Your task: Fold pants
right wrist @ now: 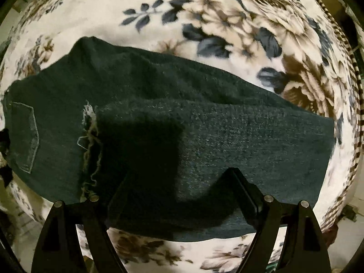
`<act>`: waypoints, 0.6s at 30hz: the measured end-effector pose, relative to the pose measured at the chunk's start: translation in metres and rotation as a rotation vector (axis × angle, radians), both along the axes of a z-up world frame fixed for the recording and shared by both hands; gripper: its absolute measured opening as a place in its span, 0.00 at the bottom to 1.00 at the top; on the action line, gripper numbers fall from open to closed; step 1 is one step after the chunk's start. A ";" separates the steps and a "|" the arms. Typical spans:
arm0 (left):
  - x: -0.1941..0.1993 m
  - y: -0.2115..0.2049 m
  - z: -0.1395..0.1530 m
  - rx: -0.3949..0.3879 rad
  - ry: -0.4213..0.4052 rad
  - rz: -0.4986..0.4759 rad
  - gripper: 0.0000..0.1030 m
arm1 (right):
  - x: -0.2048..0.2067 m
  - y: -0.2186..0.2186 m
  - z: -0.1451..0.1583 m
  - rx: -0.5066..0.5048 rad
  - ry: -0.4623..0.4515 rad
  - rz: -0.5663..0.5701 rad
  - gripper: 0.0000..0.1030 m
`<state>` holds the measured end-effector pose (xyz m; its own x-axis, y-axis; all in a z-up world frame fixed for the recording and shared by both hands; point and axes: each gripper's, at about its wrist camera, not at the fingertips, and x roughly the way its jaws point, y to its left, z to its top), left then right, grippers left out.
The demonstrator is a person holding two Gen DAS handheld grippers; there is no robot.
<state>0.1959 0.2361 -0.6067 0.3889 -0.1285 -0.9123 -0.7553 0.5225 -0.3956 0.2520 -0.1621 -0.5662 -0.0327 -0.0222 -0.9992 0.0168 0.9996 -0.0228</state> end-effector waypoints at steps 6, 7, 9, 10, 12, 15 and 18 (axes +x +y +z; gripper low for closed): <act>0.004 -0.032 0.056 0.184 -0.064 -0.161 0.23 | -0.012 0.017 -0.007 -0.025 -0.010 0.004 0.84; 0.003 -0.042 0.071 0.221 -0.084 -0.203 0.22 | -0.017 0.013 -0.005 -0.025 -0.015 -0.003 0.84; 0.000 -0.060 0.094 0.266 -0.119 -0.263 0.22 | -0.024 0.002 -0.001 -0.014 -0.028 -0.023 0.84; -0.002 -0.076 0.112 0.297 -0.144 -0.310 0.22 | -0.026 -0.004 0.002 -0.011 -0.036 -0.035 0.84; 0.001 -0.105 0.136 0.334 -0.190 -0.390 0.21 | -0.035 -0.017 0.009 -0.002 -0.051 -0.065 0.84; 0.008 -0.162 0.164 0.364 -0.249 -0.532 0.21 | -0.049 -0.043 0.024 0.016 -0.079 -0.130 0.84; 0.011 -0.242 0.178 0.384 -0.308 -0.726 0.21 | -0.068 -0.078 0.042 0.019 -0.111 -0.205 0.84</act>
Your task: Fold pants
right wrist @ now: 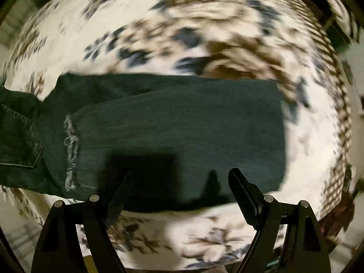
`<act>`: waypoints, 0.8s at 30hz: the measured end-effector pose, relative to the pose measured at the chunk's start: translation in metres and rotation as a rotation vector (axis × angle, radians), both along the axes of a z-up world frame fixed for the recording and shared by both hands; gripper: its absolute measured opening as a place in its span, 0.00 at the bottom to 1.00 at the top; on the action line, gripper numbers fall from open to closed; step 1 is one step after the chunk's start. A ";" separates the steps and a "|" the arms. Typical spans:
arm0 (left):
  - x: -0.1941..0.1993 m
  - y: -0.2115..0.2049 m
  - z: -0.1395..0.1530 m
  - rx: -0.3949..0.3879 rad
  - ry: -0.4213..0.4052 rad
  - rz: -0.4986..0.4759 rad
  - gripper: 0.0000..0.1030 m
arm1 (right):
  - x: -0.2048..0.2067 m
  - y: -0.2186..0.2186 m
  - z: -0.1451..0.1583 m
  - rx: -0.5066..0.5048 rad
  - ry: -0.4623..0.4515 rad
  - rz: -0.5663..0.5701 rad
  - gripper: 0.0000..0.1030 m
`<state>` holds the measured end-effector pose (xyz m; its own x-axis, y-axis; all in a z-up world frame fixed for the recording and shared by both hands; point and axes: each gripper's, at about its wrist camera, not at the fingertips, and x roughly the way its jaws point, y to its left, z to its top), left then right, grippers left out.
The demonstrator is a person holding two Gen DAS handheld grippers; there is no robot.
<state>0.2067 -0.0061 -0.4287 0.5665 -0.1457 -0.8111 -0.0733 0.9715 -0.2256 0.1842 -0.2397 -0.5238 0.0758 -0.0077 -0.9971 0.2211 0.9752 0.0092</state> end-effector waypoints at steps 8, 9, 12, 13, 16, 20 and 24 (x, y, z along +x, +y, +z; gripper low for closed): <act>0.003 -0.172 -0.093 0.165 0.216 -0.419 0.22 | -0.032 -0.112 0.016 -0.016 -0.013 -0.155 0.84; 0.005 -0.178 -0.102 0.181 0.248 -0.428 0.25 | -0.029 -0.117 0.014 -0.005 -0.010 -0.158 0.84; 0.011 -0.177 -0.098 0.172 0.280 -0.418 0.29 | -0.026 -0.136 0.006 0.106 -0.015 -0.182 0.84; 0.014 -0.174 -0.091 0.161 0.280 -0.409 0.31 | -0.025 -0.142 0.005 0.151 -0.028 -0.198 0.85; 0.015 -0.157 -0.065 0.107 0.300 -0.363 0.74 | -0.016 -0.149 0.009 0.312 -0.080 -0.222 0.90; 0.014 -0.115 -0.033 0.122 0.274 -0.241 0.91 | 0.008 -0.135 0.015 0.495 -0.139 -0.187 0.95; 0.020 -0.062 -0.039 0.199 0.319 -0.095 0.91 | 0.030 -0.105 0.010 0.612 -0.140 -0.163 0.98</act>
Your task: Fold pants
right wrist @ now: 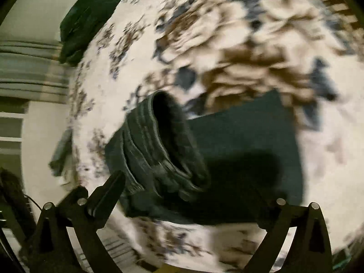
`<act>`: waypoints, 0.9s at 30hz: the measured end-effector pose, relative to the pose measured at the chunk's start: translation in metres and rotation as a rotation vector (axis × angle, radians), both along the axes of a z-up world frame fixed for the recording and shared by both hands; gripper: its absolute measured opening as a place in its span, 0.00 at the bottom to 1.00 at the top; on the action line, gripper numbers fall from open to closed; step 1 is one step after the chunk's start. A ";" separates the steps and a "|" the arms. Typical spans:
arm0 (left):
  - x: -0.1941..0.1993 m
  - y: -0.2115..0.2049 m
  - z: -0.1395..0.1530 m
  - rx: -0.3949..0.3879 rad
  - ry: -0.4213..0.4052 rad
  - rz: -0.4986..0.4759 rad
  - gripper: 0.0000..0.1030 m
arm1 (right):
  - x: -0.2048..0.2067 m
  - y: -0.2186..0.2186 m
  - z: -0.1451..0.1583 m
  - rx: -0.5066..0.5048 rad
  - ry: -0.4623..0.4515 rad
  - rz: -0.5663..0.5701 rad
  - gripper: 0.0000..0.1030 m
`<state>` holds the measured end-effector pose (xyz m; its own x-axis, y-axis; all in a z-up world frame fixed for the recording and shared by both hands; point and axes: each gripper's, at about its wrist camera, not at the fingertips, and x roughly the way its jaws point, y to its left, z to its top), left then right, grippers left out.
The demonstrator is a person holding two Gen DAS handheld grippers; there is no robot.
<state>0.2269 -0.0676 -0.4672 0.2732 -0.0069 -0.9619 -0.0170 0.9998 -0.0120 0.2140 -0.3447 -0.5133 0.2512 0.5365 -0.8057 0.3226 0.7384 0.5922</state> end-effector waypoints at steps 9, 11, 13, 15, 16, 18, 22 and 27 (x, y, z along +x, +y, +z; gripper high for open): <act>0.015 0.063 -0.057 0.133 0.133 0.128 0.91 | 0.047 0.059 -0.072 -0.012 0.170 0.029 1.00; 0.017 0.064 -0.061 0.143 0.140 0.134 0.91 | 0.046 0.062 -0.066 -0.012 0.137 -0.016 0.90; 0.018 0.065 -0.062 0.135 0.145 0.138 0.91 | 0.044 0.072 -0.051 -0.109 0.099 0.023 0.41; 0.021 0.062 -0.059 0.117 0.150 0.136 0.91 | 0.035 0.078 -0.032 -0.162 0.042 0.048 0.21; 0.021 0.059 -0.056 0.107 0.148 0.130 0.91 | 0.030 0.076 -0.020 -0.182 0.017 0.051 0.16; 0.021 0.052 -0.048 0.092 0.133 0.110 0.91 | 0.022 0.066 -0.004 -0.179 -0.002 0.033 0.14; 0.021 0.035 -0.040 0.056 0.125 0.065 0.91 | -0.007 0.011 0.028 -0.243 -0.014 -0.073 0.14; 0.025 0.013 -0.052 0.020 0.151 0.027 0.91 | -0.049 -0.081 0.024 -0.317 0.072 -0.249 0.14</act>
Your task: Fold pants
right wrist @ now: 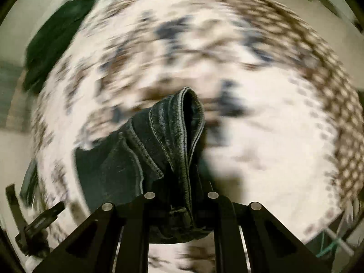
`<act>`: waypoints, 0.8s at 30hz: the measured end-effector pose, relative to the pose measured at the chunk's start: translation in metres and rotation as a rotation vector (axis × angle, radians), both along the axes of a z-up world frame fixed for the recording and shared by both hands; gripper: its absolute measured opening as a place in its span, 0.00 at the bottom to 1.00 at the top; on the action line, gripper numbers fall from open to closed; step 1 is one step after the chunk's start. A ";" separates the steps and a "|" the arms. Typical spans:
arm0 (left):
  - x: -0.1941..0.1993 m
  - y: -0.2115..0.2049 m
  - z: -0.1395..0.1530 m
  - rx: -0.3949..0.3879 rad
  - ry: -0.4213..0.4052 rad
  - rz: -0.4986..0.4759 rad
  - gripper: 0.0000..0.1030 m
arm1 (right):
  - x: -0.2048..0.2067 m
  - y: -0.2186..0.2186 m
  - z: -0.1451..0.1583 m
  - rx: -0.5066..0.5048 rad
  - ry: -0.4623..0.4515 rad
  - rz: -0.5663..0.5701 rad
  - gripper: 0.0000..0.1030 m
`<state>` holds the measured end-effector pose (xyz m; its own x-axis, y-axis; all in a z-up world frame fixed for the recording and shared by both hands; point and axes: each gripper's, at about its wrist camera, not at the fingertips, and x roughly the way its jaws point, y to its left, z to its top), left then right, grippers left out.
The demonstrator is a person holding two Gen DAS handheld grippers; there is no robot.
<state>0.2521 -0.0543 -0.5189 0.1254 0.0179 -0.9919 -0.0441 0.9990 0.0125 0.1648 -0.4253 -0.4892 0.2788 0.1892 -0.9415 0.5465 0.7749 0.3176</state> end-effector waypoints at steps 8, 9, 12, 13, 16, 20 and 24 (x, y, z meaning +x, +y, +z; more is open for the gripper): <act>0.017 -0.025 -0.043 -0.053 0.073 -0.015 0.91 | -0.008 -0.044 -0.063 0.082 0.071 -0.059 0.42; 0.020 -0.025 -0.046 -0.061 0.075 -0.008 0.91 | -0.008 -0.048 -0.067 0.117 0.068 -0.080 0.57; 0.028 -0.019 -0.052 -0.117 0.079 0.031 0.91 | -0.023 -0.061 -0.065 0.197 0.018 -0.138 0.88; 0.031 -0.018 -0.053 -0.133 0.080 0.041 0.91 | -0.030 -0.064 -0.061 0.213 -0.008 -0.150 0.89; 0.036 -0.017 -0.058 -0.161 0.090 0.059 0.91 | -0.049 -0.066 -0.062 0.258 0.010 -0.183 0.89; 0.040 -0.013 -0.054 -0.190 0.091 0.074 0.91 | -0.060 -0.056 -0.082 0.337 0.066 -0.218 0.89; 0.055 -0.005 -0.040 -0.259 0.033 0.118 0.91 | -0.051 -0.049 -0.071 0.279 0.046 -0.225 0.89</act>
<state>0.3069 -0.0589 -0.5588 0.1046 -0.2242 -0.9689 -0.1636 0.9571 -0.2392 0.1138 -0.4747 -0.5604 0.3011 0.3796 -0.8748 0.7124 0.5203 0.4710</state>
